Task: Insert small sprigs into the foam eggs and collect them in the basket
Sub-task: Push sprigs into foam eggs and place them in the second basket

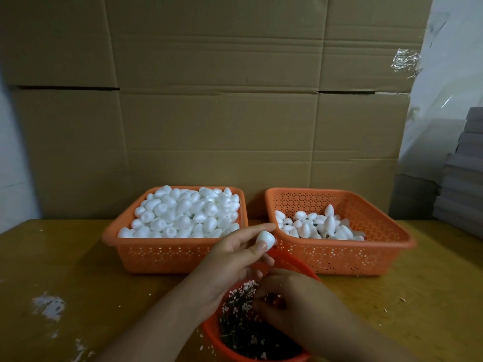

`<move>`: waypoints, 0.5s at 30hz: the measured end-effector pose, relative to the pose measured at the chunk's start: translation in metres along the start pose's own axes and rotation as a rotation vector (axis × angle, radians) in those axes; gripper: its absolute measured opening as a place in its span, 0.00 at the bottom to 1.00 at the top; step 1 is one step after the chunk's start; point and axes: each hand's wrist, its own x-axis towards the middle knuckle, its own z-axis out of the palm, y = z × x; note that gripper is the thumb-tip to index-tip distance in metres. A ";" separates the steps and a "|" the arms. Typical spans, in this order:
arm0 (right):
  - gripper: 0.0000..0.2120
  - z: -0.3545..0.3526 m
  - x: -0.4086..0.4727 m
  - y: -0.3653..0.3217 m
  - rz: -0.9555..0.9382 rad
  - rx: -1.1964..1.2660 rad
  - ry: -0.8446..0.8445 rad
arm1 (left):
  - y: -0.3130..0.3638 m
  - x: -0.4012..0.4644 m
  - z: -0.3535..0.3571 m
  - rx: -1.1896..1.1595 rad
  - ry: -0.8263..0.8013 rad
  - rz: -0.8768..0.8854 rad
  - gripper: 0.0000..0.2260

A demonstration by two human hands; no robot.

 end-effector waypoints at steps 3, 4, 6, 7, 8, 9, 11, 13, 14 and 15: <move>0.11 0.000 0.000 0.000 0.006 -0.001 0.000 | -0.001 0.001 0.000 0.001 0.010 0.000 0.11; 0.10 0.001 -0.001 0.000 0.007 0.001 0.000 | -0.002 0.002 -0.001 0.003 0.017 0.002 0.11; 0.11 0.001 -0.001 0.000 0.007 0.002 0.005 | -0.003 0.004 -0.002 0.004 0.033 0.017 0.11; 0.11 0.001 -0.001 0.001 0.006 0.000 0.005 | -0.004 0.004 -0.002 0.006 0.039 0.027 0.11; 0.11 0.001 -0.001 0.001 0.003 -0.001 0.005 | -0.004 0.004 -0.002 0.010 0.046 0.036 0.11; 0.11 0.001 -0.001 0.001 0.001 -0.001 0.006 | -0.004 0.005 -0.001 0.017 0.059 0.039 0.11; 0.11 0.001 0.000 0.002 -0.002 -0.004 0.011 | -0.004 0.005 0.000 0.040 0.089 0.025 0.12; 0.11 0.002 0.000 0.002 -0.004 -0.009 0.013 | -0.004 0.005 0.000 0.059 0.108 0.006 0.16; 0.11 0.002 0.000 0.003 -0.005 -0.010 0.012 | -0.004 0.006 0.000 0.071 0.117 0.009 0.18; 0.11 0.002 0.000 0.003 -0.006 -0.010 0.012 | -0.004 0.006 0.001 0.085 0.127 0.023 0.19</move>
